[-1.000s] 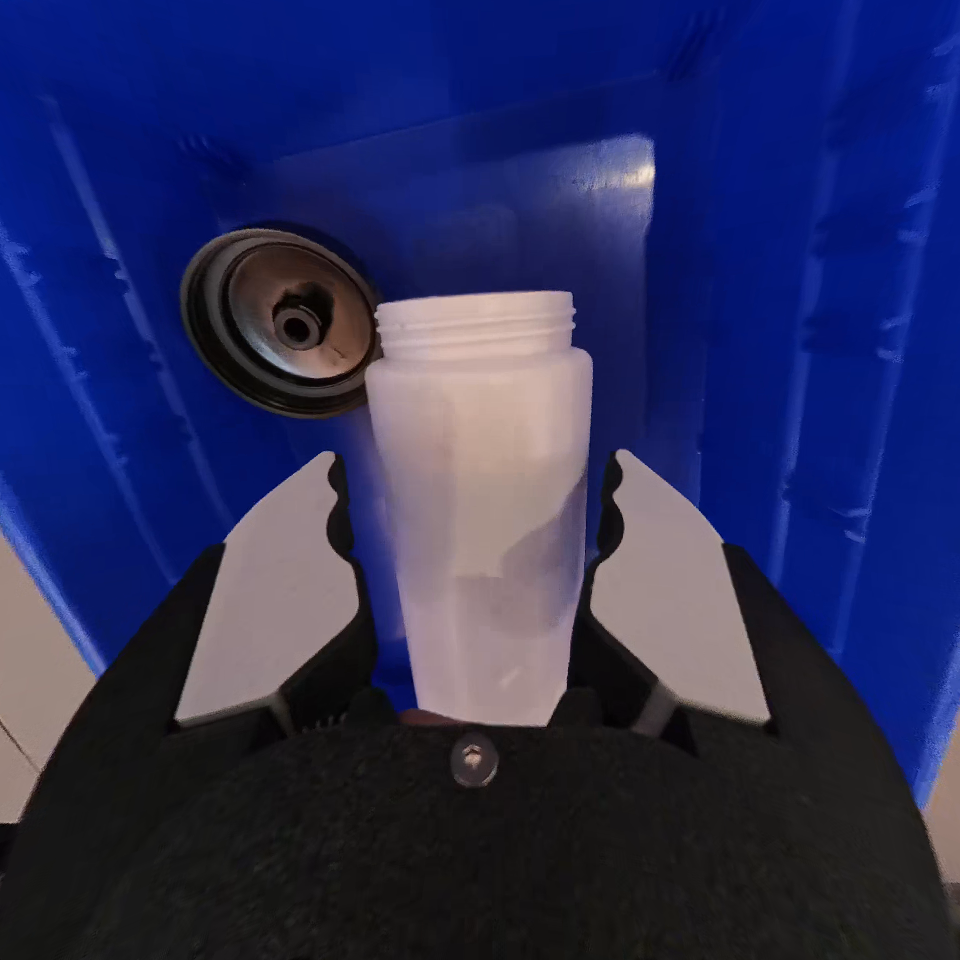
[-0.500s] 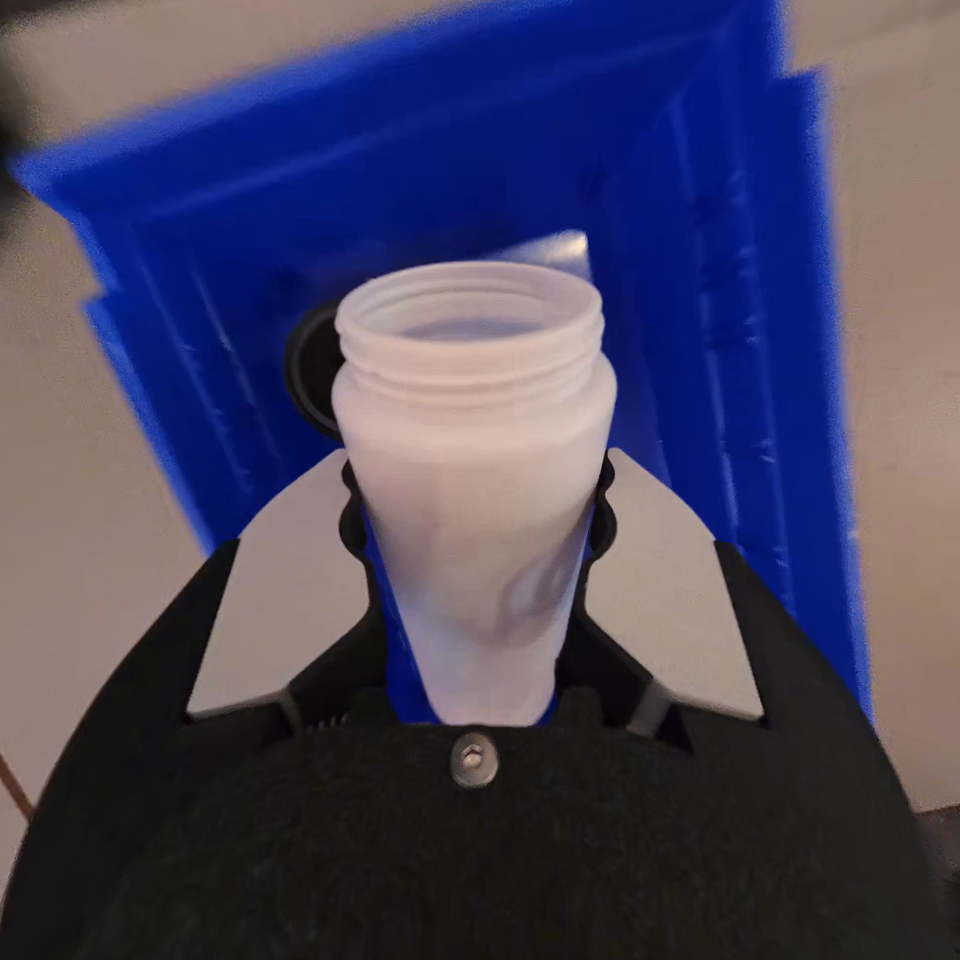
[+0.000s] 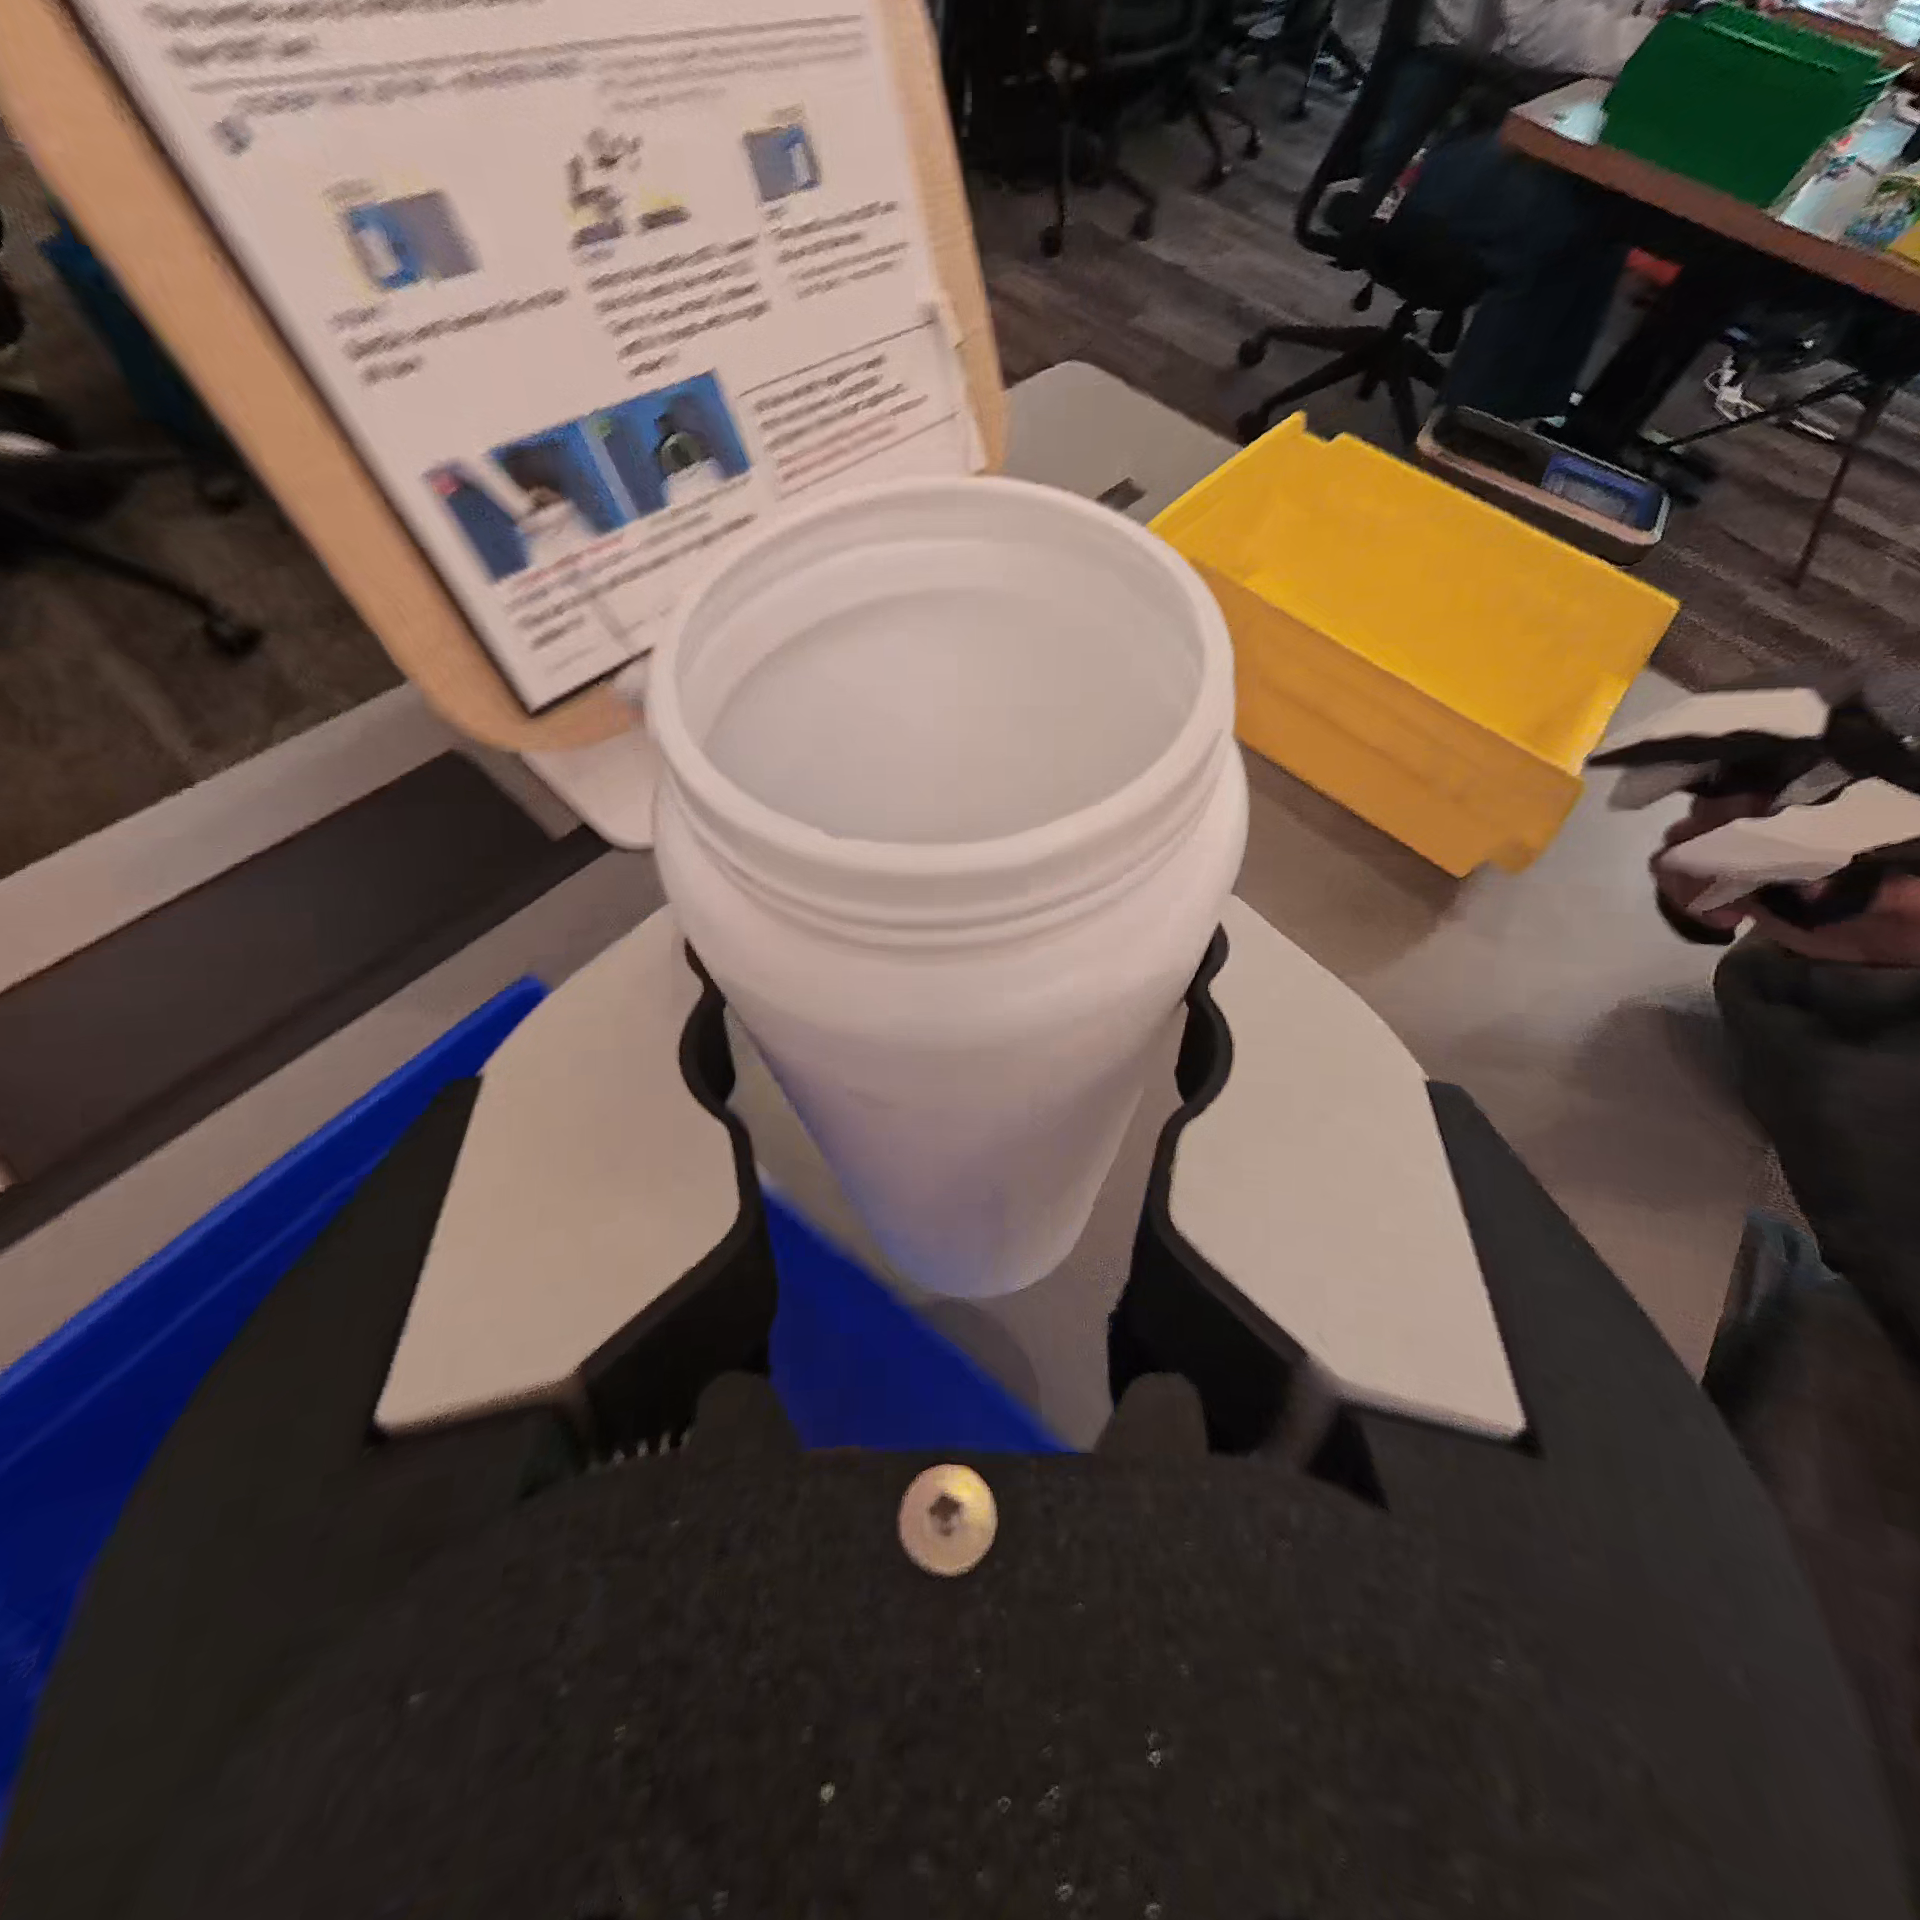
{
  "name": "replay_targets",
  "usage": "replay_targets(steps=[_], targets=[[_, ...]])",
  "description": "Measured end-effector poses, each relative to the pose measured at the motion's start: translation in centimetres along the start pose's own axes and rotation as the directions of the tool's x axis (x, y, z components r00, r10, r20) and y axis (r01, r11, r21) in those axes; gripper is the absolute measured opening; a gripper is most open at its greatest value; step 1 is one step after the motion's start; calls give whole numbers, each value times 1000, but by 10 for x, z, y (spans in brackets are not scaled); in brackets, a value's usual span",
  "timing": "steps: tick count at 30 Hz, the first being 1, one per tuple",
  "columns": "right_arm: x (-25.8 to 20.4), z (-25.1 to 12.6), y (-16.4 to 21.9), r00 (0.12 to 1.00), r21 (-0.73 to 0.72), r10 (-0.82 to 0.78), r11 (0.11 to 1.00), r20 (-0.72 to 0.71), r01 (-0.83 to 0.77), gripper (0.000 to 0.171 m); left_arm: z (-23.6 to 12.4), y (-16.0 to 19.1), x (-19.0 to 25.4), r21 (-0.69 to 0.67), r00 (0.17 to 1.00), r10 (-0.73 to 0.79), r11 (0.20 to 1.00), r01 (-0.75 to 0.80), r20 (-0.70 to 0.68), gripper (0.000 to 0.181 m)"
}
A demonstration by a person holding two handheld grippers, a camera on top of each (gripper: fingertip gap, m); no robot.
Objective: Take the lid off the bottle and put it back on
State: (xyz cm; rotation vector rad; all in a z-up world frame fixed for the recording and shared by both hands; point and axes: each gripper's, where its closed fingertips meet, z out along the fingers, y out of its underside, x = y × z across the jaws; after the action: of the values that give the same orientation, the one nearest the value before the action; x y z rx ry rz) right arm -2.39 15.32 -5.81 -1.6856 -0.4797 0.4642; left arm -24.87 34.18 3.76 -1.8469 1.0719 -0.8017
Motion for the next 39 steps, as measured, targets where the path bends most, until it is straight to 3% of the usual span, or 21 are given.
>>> replay_targets(steps=[4,9,15,24,29,34,39], targets=[[-4,20,16,999,-28,31,999,28,-30,47,73,-17,33,32,998,63,997,-64,29,85],[-8,21,45,997,-76,67,995,43,-63,47,165,23,70,-74,980,194,978,-196,-35,85],[-17,21,52,996,-91,41,995,76,-34,48,195,51,94,-101,954,268,954,-282,-132,85],[-3,79,31,996,-74,18,997,85,-11,87,173,65,99,-131,952,244,954,-270,-187,85],[13,121,7,997,-37,-22,999,74,25,97,147,32,102,-48,978,138,988,-147,-156,87],[18,153,-8,985,10,-15,1000,170,13,114,76,18,108,46,993,98,994,-95,-67,82],[9,176,-13,960,72,-79,996,268,62,127,-4,70,143,103,995,89,991,-84,-44,81]])
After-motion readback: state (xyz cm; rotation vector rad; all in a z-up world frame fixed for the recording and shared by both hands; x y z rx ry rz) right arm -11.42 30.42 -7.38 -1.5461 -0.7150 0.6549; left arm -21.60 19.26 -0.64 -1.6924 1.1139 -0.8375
